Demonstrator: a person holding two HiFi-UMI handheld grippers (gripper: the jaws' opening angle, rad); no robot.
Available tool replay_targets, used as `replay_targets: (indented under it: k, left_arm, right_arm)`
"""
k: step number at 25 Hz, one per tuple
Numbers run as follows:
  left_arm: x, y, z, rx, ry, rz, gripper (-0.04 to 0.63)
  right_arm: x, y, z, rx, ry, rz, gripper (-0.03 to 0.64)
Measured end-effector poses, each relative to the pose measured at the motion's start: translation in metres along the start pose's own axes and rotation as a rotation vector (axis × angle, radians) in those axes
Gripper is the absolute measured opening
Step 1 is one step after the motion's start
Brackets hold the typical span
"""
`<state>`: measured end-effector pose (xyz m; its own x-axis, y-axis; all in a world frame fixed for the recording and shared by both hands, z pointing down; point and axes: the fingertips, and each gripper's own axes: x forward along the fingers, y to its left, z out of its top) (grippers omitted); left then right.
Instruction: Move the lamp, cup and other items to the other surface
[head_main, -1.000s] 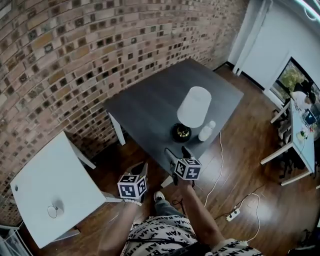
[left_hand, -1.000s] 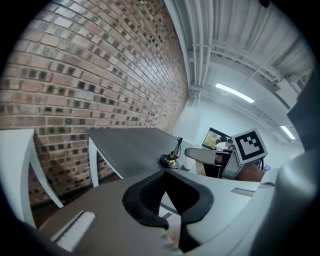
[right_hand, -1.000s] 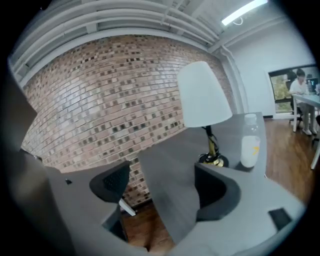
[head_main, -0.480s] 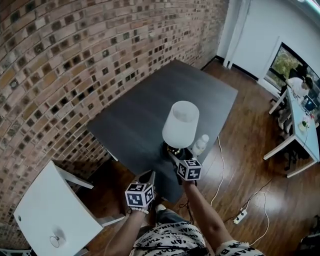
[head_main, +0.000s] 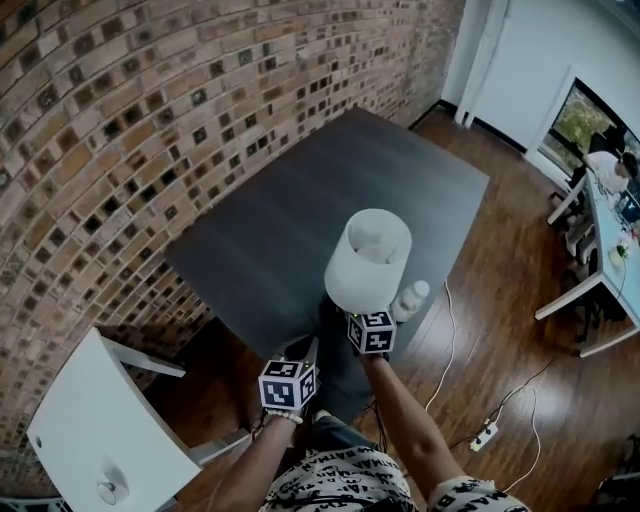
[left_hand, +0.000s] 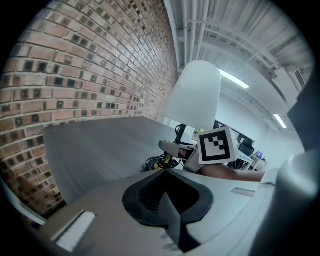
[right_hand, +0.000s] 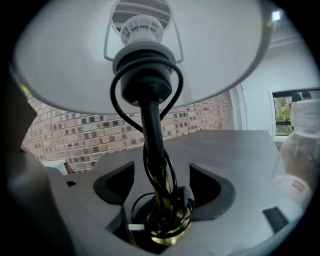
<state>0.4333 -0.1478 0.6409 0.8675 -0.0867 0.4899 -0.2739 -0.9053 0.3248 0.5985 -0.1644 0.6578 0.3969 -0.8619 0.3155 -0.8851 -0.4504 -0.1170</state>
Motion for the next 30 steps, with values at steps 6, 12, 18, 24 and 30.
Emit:
replay_targets:
  k: [6,12,18,24,30]
  left_arm:
    - [0.015,0.012,0.013,0.007,-0.003,-0.001,0.006]
    - [0.019,0.014,-0.001,-0.019,0.056,-0.018,0.006]
    - [0.008,0.023,-0.003,-0.023,0.073,0.011,0.006]
    - [-0.022,0.039,-0.003,-0.089,0.046,0.073,0.006]
    - [-0.090,0.067,-0.008,-0.155,-0.033,0.213,0.006]
  right_arm:
    - [0.013,-0.004,0.004,-0.024,-0.047,-0.057,0.191]
    - [0.009,-0.002,0.019,-0.184,-0.089,-0.105,0.061]
    - [0.009,0.007,0.029,-0.215,-0.094,-0.095,0.034]
    - [-0.005,0.052,0.044,-0.276,-0.099,0.007,0.025]
    - [-0.027,0.138,0.070,-0.289,-0.123,0.160,0.021]
